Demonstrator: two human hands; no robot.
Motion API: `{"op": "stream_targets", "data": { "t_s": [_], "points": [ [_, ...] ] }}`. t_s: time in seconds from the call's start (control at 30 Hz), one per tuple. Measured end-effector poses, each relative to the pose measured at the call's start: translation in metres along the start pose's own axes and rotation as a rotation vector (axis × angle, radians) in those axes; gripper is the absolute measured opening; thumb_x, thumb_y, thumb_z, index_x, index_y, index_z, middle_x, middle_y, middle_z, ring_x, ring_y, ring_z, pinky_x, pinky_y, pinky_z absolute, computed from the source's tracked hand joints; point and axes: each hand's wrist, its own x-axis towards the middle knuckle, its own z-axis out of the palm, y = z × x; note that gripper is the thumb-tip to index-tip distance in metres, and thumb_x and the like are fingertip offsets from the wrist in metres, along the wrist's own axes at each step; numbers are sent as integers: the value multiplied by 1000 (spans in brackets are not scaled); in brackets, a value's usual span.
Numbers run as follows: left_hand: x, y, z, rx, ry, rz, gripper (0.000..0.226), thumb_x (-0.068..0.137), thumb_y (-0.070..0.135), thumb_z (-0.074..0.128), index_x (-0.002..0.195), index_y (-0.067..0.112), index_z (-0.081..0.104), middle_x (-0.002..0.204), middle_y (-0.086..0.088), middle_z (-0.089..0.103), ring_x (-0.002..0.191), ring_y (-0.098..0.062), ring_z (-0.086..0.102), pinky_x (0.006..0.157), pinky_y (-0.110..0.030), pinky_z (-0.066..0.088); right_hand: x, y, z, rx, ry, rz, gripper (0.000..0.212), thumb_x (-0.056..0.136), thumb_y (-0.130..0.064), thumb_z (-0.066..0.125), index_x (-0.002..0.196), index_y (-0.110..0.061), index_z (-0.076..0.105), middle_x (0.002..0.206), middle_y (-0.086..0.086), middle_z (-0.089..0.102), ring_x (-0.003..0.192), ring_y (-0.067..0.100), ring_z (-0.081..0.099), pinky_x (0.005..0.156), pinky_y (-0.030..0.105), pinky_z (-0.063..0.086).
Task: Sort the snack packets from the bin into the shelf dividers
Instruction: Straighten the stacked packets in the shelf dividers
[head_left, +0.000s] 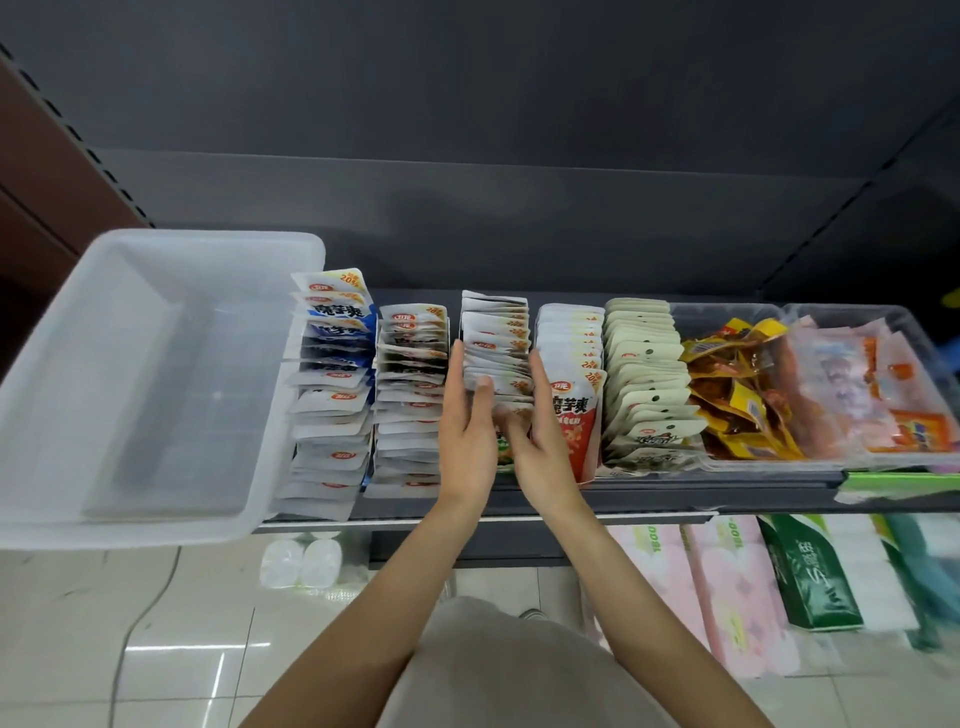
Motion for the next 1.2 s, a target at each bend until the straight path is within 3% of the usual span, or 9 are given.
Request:
{"op": "stream_targets", "data": {
  "t_s": [0.23,0.33,0.53,0.67,0.73,0.8,0.87,1.0,1.2],
  "points": [
    [0,0,3,242,1,89,47,102,30,34,145,39,20,144,21,30,134,1,20,114,-27,19,8,3,2,-156,141,-74,65,96,-12,51,147,-32,16,140,1,47,128,10,44,110,32,36],
    [1,0,2,382,-21,90,51,101,28,34,149,31,15,152,10,27,133,-2,14,109,-21,14,13,2,-7,-189,58,-67,61,95,-17,53,145,-33,22,136,-4,48,128,13,43,110,35,35],
    [-1,2,1,326,-15,147,61,97,33,41,150,29,11,155,9,19,142,-5,17,118,-37,21,20,-4,-19,-367,-99,-82,62,99,-29,44,152,-20,13,152,-2,31,139,11,28,116,32,25],
    [3,7,-5,283,-46,113,57,99,27,43,149,29,15,156,11,19,141,-2,17,117,-29,20,29,-20,-35,-498,-12,-221,41,101,-18,40,142,-15,40,137,3,52,124,16,50,108,32,37],
    [5,8,-6,321,-61,114,58,99,24,45,149,28,16,156,10,18,141,-1,17,110,-10,22,41,-29,-43,-704,10,-335,36,98,-12,45,134,-12,50,131,7,56,121,21,52,104,31,39],
    [6,8,-6,384,-78,106,60,98,24,46,149,27,16,156,11,16,140,0,15,98,4,18,56,-39,-48,-827,-82,-365,36,97,-15,50,132,-15,51,129,6,55,116,20,53,99,30,41],
    [6,9,-4,453,-89,118,60,98,25,46,150,24,16,156,9,15,139,4,13,105,-2,18,71,-46,-50,-891,-186,-368,32,95,-18,54,127,-17,55,124,4,52,104,18,58,91,30,46],
    [2,10,-3,481,-76,172,56,97,18,48,147,15,22,151,0,20,101,41,18,78,13,20,84,-52,-50,-991,-227,-420,27,95,-30,54,119,-17,54,110,2,55,94,20,59,75,31,47],
    [4,8,-3,507,-83,194,57,96,15,49,147,12,22,148,-4,19,84,42,27,71,10,28,110,-65,-42,-1226,-242,-569,47,89,-28,60,131,-15,45,121,7,50,111,24,48,85,34,41]
  ]
}}
